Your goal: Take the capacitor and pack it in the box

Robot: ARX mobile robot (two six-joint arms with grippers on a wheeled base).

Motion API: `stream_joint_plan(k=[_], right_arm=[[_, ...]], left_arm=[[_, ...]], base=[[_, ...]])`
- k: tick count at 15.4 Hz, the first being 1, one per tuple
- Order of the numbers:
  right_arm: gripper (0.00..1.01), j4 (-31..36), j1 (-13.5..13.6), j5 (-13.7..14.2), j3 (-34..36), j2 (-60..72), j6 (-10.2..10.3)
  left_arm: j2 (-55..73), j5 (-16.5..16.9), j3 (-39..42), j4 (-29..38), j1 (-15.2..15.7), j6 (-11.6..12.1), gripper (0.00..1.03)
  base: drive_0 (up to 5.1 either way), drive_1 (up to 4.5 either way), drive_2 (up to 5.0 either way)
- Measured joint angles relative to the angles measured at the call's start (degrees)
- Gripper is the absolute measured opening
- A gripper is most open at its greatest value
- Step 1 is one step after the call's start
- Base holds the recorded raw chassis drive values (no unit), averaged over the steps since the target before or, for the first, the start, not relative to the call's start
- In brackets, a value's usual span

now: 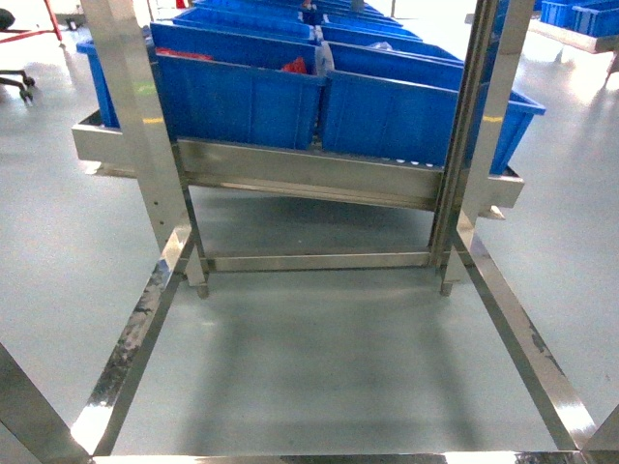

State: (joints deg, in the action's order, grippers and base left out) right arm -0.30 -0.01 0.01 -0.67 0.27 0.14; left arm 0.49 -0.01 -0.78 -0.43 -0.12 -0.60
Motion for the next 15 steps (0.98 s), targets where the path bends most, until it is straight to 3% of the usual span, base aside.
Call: stream_joint_plan(k=[8,15], right_arm=[[0.98,0.0,0.0,0.0,0.0,0.0,0.0],[0.98,0.0,0.0,0.0,0.0,0.0,0.0]], left_arm=[[0.0,0.2,0.0,0.3,0.0,0.0,0.44],[0.0,0.0,0.0,0.0,0.0,0.0,0.44]], base=[[0.0,0.00,0.0],[-4.8,3.46,1.5]])
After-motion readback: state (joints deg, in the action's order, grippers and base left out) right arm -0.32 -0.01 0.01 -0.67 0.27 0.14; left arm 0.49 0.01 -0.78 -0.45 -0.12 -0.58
